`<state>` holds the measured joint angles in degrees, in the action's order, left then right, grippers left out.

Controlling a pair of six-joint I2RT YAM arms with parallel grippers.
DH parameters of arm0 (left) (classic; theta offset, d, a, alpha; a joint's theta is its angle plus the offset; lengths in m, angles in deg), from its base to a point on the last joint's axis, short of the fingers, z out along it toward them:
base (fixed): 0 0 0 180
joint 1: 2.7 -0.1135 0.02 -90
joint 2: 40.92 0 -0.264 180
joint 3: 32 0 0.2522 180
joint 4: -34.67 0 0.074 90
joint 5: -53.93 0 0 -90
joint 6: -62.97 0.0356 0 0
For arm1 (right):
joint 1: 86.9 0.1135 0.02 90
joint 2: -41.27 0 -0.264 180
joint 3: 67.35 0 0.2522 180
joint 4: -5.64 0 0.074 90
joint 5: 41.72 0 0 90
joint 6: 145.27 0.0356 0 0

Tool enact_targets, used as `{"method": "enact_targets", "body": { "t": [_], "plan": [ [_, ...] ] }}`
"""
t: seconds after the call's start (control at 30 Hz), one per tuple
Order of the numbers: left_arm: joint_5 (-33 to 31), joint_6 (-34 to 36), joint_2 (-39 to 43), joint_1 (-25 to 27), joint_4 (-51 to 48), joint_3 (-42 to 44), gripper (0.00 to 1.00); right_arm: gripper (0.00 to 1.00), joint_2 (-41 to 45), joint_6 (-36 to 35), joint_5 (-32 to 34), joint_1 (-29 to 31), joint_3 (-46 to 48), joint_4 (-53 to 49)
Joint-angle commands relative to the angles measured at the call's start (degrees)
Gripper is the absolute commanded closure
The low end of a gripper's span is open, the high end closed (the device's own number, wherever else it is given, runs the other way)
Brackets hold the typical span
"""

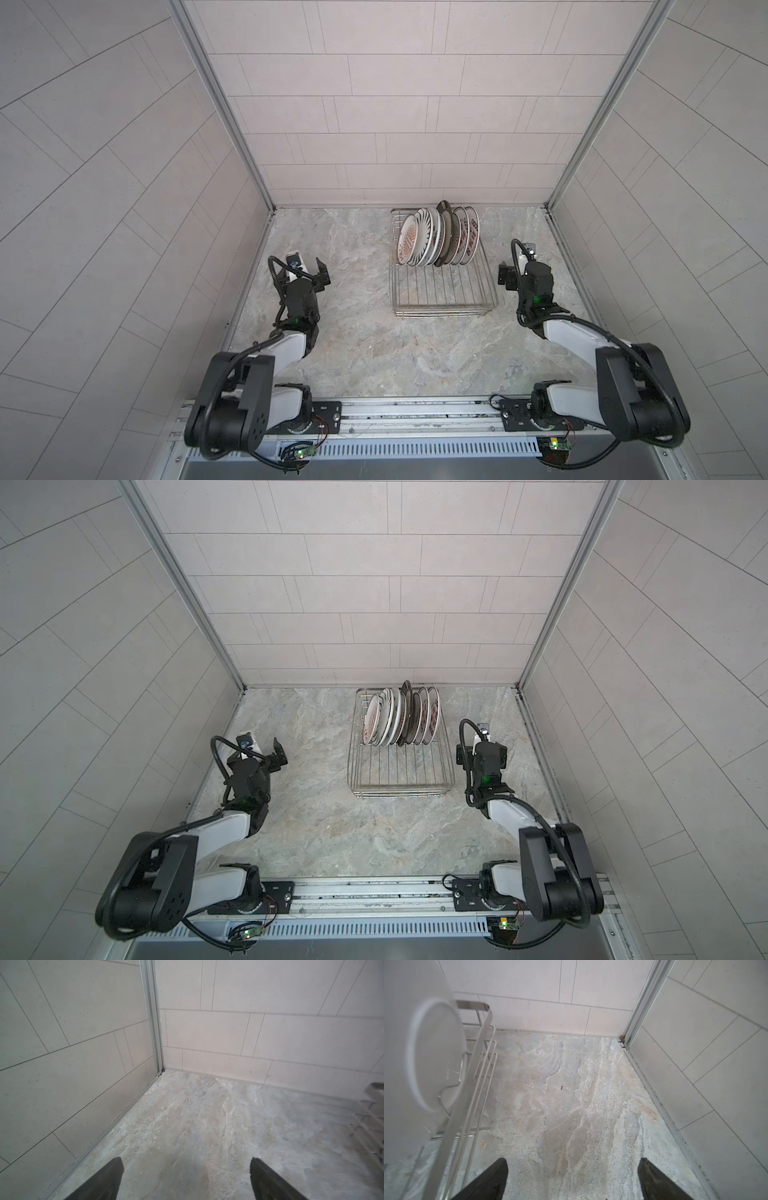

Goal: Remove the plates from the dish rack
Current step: 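Raise both grippers from the rest pose toward the dish rack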

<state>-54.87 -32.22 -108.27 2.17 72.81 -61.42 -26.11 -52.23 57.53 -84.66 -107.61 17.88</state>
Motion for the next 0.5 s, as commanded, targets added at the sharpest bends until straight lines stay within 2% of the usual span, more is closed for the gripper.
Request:
{"method": "enact_targets", "body": {
  "t": [0.0,0.03,0.1,0.13,0.17,0.23,0.3,0.37,0.47],
  "plan": [
    [0.4,-11.9,6.0,0.2,-2.3,2.8,0.00,0.01,10.3,0.8,-0.2,0.2,0.6,-9.7],
    [0.3,-17.1,8.0,0.2,-3.2,3.2,0.00,0.01,14.2,1.9,-0.1,0.2,0.2,-12.8],
    [3.3,-24.1,11.4,0.1,-6.5,3.0,0.00,0.01,21.6,11.2,5.5,0.3,-0.6,-20.2],
    [6.2,-26.5,13.3,0.2,-8.3,2.9,0.00,0.01,25.0,16.8,9.4,0.2,-1.2,-25.1],
    [9.8,-28.7,15.1,0.1,-9.7,2.8,0.00,0.01,28.9,18.1,9.3,0.1,-1.2,-27.4],
    [13.6,-33.3,17.7,0.2,-11.6,3.0,0.00,0.01,34.9,18.7,5.4,0.1,-0.6,-29.4],
    [16.4,-37.9,19.9,0.2,-12.3,4.1,0.00,0.00,40.2,23.7,4.5,0.2,0.0,-32.8],
    [22.5,-36.7,22.0,-0.1,-9.5,5.4,0.00,0.00,45.7,22.4,-3.9,0.1,2.7,-31.4],
    [25.7,-37.0,27.0,0.0,-12.1,5.4,0.00,0.00,53.6,24.7,-10.3,0.1,8.0,-27.0]
  ]
}}
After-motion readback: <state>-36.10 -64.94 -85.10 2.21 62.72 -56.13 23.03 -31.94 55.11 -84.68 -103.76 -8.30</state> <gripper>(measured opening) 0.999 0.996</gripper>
